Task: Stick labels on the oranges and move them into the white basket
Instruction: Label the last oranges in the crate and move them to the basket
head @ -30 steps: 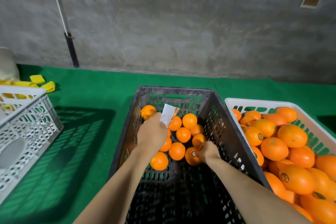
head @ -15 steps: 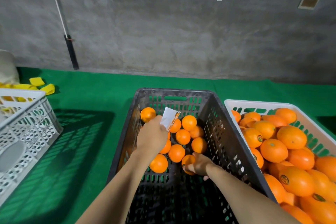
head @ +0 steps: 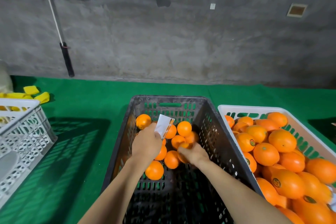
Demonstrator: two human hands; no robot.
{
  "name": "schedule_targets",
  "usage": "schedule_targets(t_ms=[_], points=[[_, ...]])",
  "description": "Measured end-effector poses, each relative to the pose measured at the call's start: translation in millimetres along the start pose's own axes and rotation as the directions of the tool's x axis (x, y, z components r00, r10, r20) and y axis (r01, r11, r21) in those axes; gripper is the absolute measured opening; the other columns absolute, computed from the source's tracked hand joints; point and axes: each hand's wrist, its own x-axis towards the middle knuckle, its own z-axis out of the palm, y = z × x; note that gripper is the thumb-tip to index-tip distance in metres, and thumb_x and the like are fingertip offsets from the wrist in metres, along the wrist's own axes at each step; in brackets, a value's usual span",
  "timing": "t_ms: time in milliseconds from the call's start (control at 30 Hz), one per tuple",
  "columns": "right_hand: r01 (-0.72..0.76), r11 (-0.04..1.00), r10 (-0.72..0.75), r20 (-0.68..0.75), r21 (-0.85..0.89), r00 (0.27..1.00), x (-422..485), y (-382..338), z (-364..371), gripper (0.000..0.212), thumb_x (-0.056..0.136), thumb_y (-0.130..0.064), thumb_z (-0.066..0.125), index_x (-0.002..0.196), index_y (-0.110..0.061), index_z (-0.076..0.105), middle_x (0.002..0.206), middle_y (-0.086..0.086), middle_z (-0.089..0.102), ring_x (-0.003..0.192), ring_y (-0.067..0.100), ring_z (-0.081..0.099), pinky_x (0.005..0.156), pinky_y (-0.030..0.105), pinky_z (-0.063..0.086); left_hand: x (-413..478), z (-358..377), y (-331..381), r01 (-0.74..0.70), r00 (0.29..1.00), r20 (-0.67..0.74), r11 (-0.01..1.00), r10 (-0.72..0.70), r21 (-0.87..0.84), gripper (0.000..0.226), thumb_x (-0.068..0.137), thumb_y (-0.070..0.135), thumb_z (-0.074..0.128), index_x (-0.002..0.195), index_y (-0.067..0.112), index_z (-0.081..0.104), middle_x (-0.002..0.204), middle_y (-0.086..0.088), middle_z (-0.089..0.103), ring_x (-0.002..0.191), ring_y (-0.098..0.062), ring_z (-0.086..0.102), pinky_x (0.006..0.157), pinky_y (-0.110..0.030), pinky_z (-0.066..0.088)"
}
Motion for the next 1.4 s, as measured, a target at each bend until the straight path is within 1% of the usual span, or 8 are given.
schedule_targets(t_ms=[167, 367, 600, 833, 1033, 1133, 1233, 1400], points=[[0.249, 0.869, -0.148, -0.255, 0.427, 0.956, -15.1, -31.8, -32.4, 0.05, 0.079, -0.041, 0.074, 0.121, -0.026, 0.051, 0.102, -0.004, 0.06, 0.097, 0.025, 0.063, 0.087, 0.046, 0.055, -2.6, 0.3, 1.9, -0.023, 0.999, -0.027, 1.0, 0.023, 0.015, 0.014, 0.104, 0.018, 0.039, 0.11, 0.014, 0.052, 0.073, -0.002, 0.054, 0.063, -0.019, 0.053, 0.056, -0.04, 0.042], [0.171, 0.101, -0.025, -0.169, 0.98, 0.985, -16.3, -40.3, -88.1, 0.066, 0.096, -0.051, 0.058, 0.145, -0.012, 0.037, 0.129, 0.015, 0.057, 0.085, 0.028, 0.074, 0.062, 0.036, 0.06, -7.9, 2.9, 0.3, -0.037, 0.999, -0.026, 0.999, 0.037, -0.013, 0.031, 0.104, 0.02, 0.04, 0.132, 0.011, 0.051, 0.077, 0.005, 0.055, 0.071, -0.022, 0.06, 0.059, -0.041, 0.045], [-0.106, -0.717, -0.128, 0.019, 0.689, 0.992, -10.1, -19.9, -127.5, 0.07, 0.097, -0.05, 0.057, 0.136, 0.006, 0.046, 0.109, 0.028, 0.062, 0.095, 0.037, 0.066, 0.093, 0.04, 0.053, -5.9, 7.6, 2.0, -0.035, 0.999, -0.017, 0.999, 0.035, -0.03, 0.027, 0.103, 0.02, 0.04, 0.082, 0.037, 0.039, 0.068, 0.01, 0.043, 0.06, -0.016, 0.049, 0.056, -0.034, 0.038], [-0.169, -0.819, -0.156, 0.071, 0.548, 0.985, 4.9, -6.2, -141.0, 0.071, 0.104, -0.051, 0.042, 0.151, 0.0, 0.029, 0.143, 0.027, 0.048, 0.127, 0.04, 0.053, 0.086, 0.047, 0.053, 5.8, 7.0, 3.5, 0.169, 0.985, 0.114, 0.897, -0.133, -0.409, 0.027, 0.099, 0.009, 0.045, 0.08, 0.026, 0.047, 0.071, -0.009, 0.057, 0.058, -0.025, 0.048, 0.052, -0.033, 0.037], [-0.112, -0.657, -0.111, 0.052, 0.745, 0.992, 11.4, -6.6, -139.9, 0.048, 0.104, -0.041, 0.045, 0.141, -0.01, 0.04, 0.143, 0.023, 0.049, 0.12, 0.038, 0.056, 0.092, 0.047, 0.048, 13.6, 9.5, -2.6, 0.317, 0.946, 0.13, 0.768, -0.296, -0.557, 0.015, 0.099, 0.007, 0.044, 0.105, 0.015, 0.055, 0.08, -0.007, 0.068, 0.062, -0.021, 0.06, 0.05, -0.027, 0.043], [0.095, -0.175, -0.119, -0.117, 0.98, 0.986, 2.9, -18.2, -124.0, 0.024, 0.106, -0.03, 0.038, 0.117, -0.014, 0.052, 0.14, 0.017, 0.054, 0.115, 0.033, 0.059, 0.092, 0.044, 0.048, 13.0, 12.0, -4.8, 0.284, 0.958, 0.12, 0.813, -0.259, -0.508, 0.025, 0.098, 0.006, 0.041, 0.085, 0.023, 0.052, 0.065, -0.002, 0.056, 0.05, -0.014, 0.045, 0.047, -0.028, 0.032], [0.289, 0.49, -0.185, -0.226, 0.822, 0.957, -6.3, -26.1, -92.2, 0.02, 0.103, -0.024, 0.049, 0.12, -0.016, 0.056, 0.126, 0.011, 0.063, 0.106, 0.023, 0.063, 0.09, 0.04, 0.053, 7.7, 11.9, 1.3, 0.234, 0.972, 0.123, 0.836, -0.199, -0.496, 0.033, 0.096, 0.009, 0.043, 0.071, 0.03, 0.041, 0.06, 0.001, 0.043, 0.049, -0.014, 0.038, 0.049, -0.031, 0.035], [0.418, 0.804, -0.441, -0.048, 0.423, 0.896, -16.9, -28.9, -60.9, 0.07, 0.088, -0.006, 0.061, 0.148, -0.033, 0.037, 0.16, 0.0, 0.024, 0.139, 0.023, 0.034, 0.097, 0.036, 0.038, -15.9, -10.7, 8.1, 0.117, 0.986, 0.165, 0.838, -0.033, -0.533, 0.03, 0.1, 0.013, 0.041, 0.087, 0.023, 0.066, 0.066, -0.001, 0.056, 0.057, -0.027, 0.044, 0.057, -0.044, 0.039]])
